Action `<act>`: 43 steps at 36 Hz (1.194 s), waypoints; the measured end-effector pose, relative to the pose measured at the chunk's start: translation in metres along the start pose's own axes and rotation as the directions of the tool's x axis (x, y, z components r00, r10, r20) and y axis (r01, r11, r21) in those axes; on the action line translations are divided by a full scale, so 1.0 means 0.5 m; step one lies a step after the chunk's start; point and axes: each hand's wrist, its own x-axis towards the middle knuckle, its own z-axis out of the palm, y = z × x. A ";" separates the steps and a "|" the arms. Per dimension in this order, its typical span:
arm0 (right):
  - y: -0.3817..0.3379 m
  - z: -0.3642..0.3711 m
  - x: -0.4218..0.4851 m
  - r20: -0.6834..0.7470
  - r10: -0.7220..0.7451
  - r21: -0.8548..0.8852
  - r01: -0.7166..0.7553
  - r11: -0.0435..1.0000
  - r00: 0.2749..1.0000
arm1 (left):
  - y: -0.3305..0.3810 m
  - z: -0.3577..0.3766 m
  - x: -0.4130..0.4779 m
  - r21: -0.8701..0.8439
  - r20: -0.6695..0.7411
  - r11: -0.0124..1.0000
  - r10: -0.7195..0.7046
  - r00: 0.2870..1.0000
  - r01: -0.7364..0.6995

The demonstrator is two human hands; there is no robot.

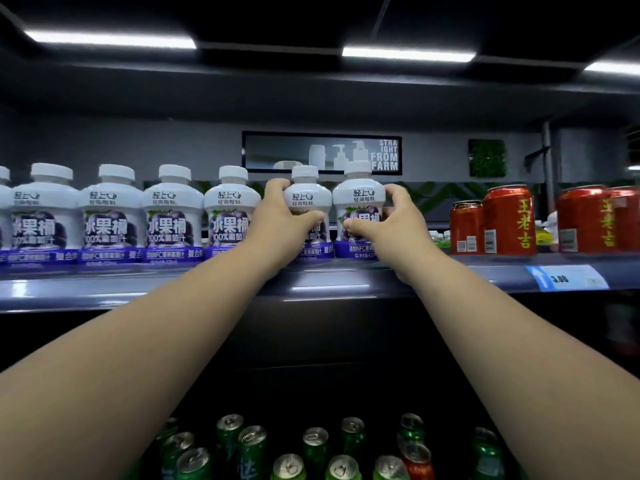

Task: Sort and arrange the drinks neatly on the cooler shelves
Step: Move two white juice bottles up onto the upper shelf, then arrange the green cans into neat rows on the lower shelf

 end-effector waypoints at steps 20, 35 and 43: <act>-0.021 -0.004 -0.033 -0.029 -0.003 -0.293 -0.006 0.956 1.000 | 0.013 0.010 -0.036 0.320 0.053 0.936 0.137 0.989 -0.147; 0.017 0.071 -0.272 -0.093 -0.449 -0.044 0.446 0.894 0.889 | -0.083 -0.166 -0.268 0.561 0.163 0.765 0.274 0.948 -0.318; 0.075 0.263 -0.487 0.241 -0.440 0.105 0.428 0.898 0.865 | -0.216 -0.328 -0.441 0.585 0.109 0.799 0.097 0.989 -0.142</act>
